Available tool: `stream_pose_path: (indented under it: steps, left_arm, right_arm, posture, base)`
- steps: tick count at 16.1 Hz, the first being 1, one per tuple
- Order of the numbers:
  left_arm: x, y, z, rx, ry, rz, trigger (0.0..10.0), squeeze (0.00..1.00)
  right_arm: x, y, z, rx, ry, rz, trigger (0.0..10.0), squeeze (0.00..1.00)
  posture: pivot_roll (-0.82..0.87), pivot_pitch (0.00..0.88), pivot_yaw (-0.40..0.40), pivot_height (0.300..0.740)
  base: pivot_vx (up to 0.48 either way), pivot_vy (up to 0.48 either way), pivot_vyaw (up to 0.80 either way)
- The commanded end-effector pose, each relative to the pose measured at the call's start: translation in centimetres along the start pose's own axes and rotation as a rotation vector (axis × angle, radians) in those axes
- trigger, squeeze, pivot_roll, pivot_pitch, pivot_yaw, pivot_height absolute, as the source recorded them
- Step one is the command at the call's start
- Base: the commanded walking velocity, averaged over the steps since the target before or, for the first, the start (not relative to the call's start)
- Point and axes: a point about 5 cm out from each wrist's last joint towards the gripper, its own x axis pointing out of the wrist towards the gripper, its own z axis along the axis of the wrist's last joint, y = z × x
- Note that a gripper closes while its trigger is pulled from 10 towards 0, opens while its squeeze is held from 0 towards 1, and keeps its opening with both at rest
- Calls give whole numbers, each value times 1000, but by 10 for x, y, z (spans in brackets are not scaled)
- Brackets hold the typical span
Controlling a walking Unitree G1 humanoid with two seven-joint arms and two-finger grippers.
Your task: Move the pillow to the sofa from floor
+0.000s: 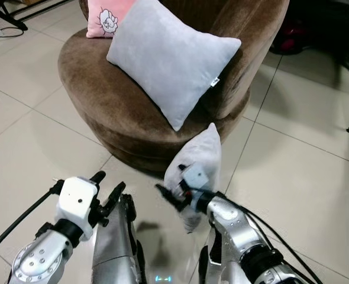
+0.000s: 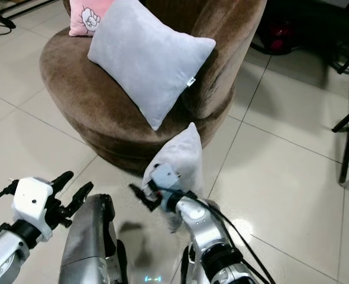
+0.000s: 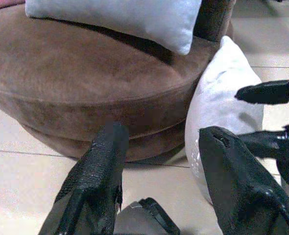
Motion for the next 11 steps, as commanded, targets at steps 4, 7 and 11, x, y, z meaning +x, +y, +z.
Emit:
stream_pose_path:
  steps: [4,7,11]
  left_arm:
    - [-6,-2,0,4,2,3,10000,39]
    - [-7,-5,0,3,6,-3,10000,39]
    - [-14,-4,-1,7,17,2,10000,43]
  right_arm:
    - [5,6,1,-129,36,89,10000,1000]
    - [18,17,-6,-514,158,149,10000,361]
    - [32,26,-5,-747,213,154,10000,0]
  posture:
    - [166,186,-56,506]
    - [170,195,-60,506]
    - [184,202,-65,506]
  base:
    - [0,0,0]
    - [0,0,0]
    - [0,0,0]
